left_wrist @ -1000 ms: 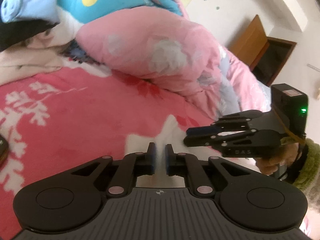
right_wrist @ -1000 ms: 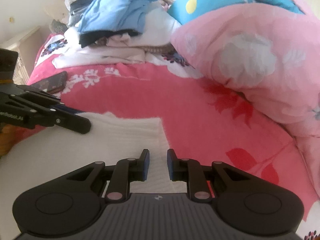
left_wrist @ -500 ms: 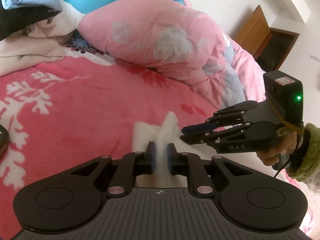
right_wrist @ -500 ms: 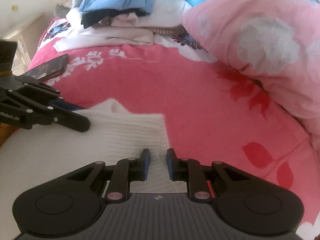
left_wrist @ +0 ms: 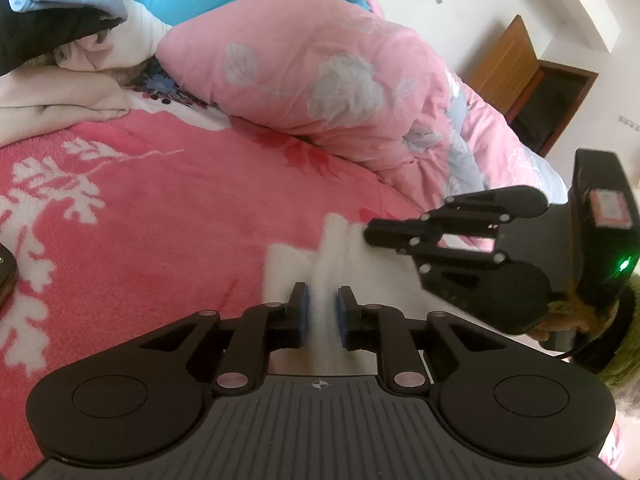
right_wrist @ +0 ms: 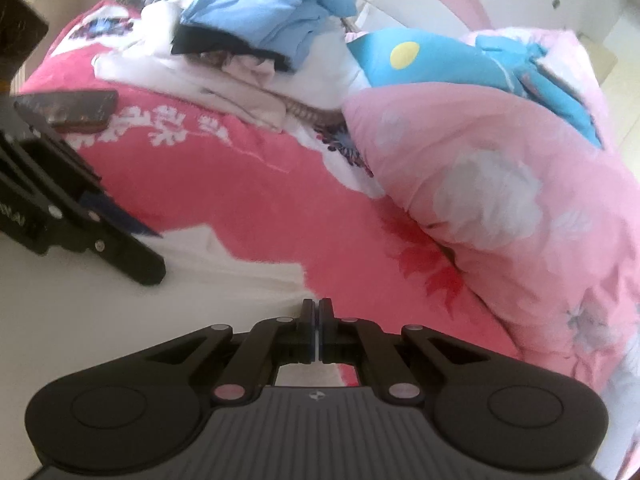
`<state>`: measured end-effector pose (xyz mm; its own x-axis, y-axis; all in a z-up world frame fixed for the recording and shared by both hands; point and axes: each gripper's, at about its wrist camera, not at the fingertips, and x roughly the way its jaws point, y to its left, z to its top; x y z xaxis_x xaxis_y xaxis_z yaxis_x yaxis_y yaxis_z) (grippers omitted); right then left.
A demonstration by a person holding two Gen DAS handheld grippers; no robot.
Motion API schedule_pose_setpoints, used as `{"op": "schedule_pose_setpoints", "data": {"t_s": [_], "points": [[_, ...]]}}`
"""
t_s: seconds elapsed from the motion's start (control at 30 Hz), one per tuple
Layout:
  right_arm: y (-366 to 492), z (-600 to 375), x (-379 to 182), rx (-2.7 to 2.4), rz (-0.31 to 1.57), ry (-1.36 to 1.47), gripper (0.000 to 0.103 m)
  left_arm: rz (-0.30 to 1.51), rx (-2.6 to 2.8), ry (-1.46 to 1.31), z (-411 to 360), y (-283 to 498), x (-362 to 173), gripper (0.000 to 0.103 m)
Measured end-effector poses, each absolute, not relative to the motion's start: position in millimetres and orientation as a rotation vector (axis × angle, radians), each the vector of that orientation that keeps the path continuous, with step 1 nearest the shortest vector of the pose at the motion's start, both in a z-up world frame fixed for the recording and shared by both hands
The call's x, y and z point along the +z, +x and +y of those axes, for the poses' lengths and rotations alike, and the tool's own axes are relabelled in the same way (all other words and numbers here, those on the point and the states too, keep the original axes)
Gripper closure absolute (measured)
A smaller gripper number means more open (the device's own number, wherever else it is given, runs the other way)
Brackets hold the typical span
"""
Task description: Fold clothes
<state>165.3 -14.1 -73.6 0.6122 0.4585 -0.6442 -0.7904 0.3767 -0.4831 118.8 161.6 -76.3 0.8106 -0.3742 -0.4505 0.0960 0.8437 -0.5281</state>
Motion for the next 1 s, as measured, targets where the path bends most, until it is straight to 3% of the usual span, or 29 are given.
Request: {"op": "schedule_pose_setpoints", "data": {"t_s": [0.27, 0.43, 0.8, 1.0], "points": [[162, -9, -86, 0.786, 0.382, -0.897, 0.103, 0.571, -0.258, -0.482, 158, 117, -76, 0.086], [171, -7, -107, 0.786, 0.446, -0.887, 0.103, 0.560, -0.251, -0.443, 154, 115, -75, 0.090], [201, -110, -21, 0.690, 0.631, -0.451, 0.100, 0.574, -0.255, -0.484, 159, 117, -77, 0.088], [179, -110, -45, 0.794, 0.718, -0.582, 0.100, 0.578, -0.258, -0.493, 159, 119, -78, 0.087]]}}
